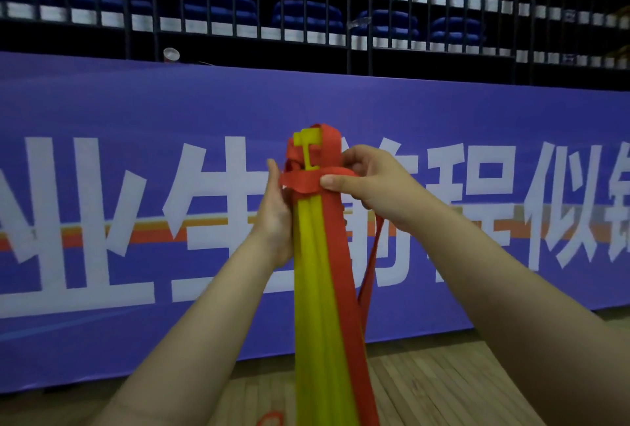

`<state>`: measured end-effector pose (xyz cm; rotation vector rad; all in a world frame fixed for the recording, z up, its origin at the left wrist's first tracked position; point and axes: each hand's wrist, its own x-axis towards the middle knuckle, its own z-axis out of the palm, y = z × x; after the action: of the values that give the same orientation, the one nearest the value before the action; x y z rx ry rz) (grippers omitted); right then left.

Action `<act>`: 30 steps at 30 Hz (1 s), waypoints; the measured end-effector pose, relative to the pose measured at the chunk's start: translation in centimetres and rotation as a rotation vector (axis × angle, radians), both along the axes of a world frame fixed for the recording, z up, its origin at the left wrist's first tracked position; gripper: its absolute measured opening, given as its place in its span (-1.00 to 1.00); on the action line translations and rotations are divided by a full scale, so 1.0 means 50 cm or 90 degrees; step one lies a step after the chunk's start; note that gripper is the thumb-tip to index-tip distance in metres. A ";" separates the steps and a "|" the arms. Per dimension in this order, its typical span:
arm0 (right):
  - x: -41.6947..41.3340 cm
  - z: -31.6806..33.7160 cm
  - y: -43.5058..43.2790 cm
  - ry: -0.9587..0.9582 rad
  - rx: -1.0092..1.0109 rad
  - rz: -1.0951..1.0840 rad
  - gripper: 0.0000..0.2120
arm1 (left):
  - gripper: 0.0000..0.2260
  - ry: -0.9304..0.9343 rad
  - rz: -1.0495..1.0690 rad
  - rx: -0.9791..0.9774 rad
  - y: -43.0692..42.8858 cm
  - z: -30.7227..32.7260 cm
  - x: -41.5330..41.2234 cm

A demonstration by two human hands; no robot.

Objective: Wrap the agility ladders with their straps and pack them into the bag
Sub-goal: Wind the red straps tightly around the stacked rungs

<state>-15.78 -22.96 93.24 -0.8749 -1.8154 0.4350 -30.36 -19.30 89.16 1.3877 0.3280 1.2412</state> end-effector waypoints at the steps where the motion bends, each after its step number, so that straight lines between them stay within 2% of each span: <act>1: -0.006 -0.001 0.003 -0.013 0.001 -0.027 -0.66 | -0.34 -0.037 0.025 0.019 -0.001 -0.019 0.006; 3: -0.019 -0.005 0.008 -0.017 -0.007 -0.048 -0.64 | -0.29 -0.059 0.099 0.094 -0.001 -0.052 0.019; 4: -0.023 -0.008 0.009 -0.020 -0.008 -0.061 -0.63 | -0.36 -0.066 0.134 0.123 -0.005 -0.059 0.025; 6: -0.024 -0.015 0.008 -0.031 -0.004 -0.088 -0.65 | -0.68 -0.056 0.190 0.127 -0.011 -0.057 0.031; 8: -0.018 -0.020 0.006 -0.009 -0.009 -0.086 -0.66 | -0.80 -0.022 0.215 0.124 -0.010 -0.050 0.034; 11: -0.004 -0.029 -0.002 0.046 -0.030 -0.051 -0.62 | -0.72 -0.031 0.221 0.140 -0.012 -0.052 0.038; 15: 0.006 -0.038 -0.013 0.057 -0.038 -0.022 -0.60 | -0.61 -0.117 0.130 0.001 -0.031 -0.044 0.039; 17: 0.008 -0.041 -0.019 0.056 -0.031 0.002 -0.68 | -0.55 -0.095 0.187 -0.019 -0.037 -0.032 0.043; 20: 0.008 -0.046 -0.020 0.068 -0.039 0.030 -0.73 | -0.62 -0.099 0.308 -0.061 -0.047 -0.015 0.047; 23: 0.001 -0.051 -0.021 0.055 -0.028 0.059 -0.74 | -0.64 -0.123 0.331 -0.076 -0.041 -0.005 0.047; 25: -0.008 -0.051 -0.024 0.070 -0.025 0.080 -0.74 | -0.65 -0.134 0.304 -0.121 -0.039 -0.002 0.048; 28: -0.016 -0.048 -0.018 0.067 -0.025 0.090 -0.68 | -0.64 -0.138 0.143 -0.237 -0.035 0.003 0.044; 30: -0.015 -0.048 -0.011 0.070 -0.016 0.088 -0.64 | -0.67 -0.162 0.082 -0.286 -0.030 0.006 0.030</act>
<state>-16.56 -23.52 90.83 -0.7321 -1.7782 0.5839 -28.88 -20.78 89.45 0.8269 0.4886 1.3337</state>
